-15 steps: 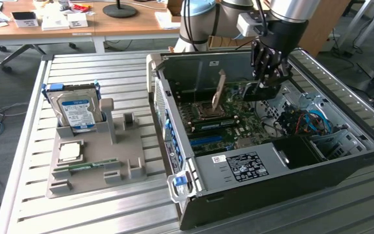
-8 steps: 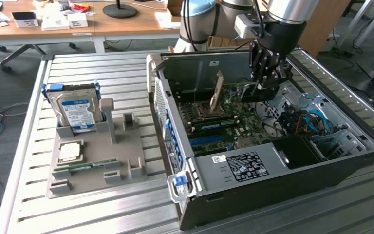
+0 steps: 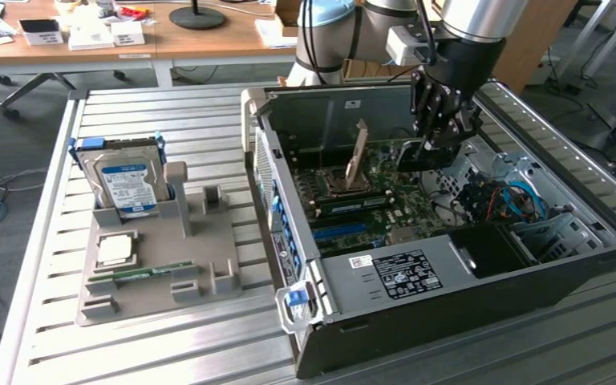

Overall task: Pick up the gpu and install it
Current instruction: 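Insert the gpu into the slot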

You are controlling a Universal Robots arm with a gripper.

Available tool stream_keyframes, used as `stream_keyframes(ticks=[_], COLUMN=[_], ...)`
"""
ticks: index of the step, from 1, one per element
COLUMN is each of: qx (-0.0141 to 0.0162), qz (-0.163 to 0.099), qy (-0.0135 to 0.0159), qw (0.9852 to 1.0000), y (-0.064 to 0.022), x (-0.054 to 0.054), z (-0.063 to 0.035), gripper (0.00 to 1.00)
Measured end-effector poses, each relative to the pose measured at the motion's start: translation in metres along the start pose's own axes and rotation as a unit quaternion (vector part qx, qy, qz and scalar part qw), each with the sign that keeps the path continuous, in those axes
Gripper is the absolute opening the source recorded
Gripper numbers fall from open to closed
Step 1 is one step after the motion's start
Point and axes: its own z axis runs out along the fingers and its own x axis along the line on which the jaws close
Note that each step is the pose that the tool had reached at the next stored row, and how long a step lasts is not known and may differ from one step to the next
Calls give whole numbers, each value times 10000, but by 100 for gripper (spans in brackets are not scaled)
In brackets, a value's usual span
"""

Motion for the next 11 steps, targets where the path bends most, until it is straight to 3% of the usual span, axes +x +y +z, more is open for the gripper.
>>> stream_keyframes(ticks=[11], qx=[0], qz=[0], qy=[0], qw=[10000], y=[0], x=[1], z=[13], gripper=[27])
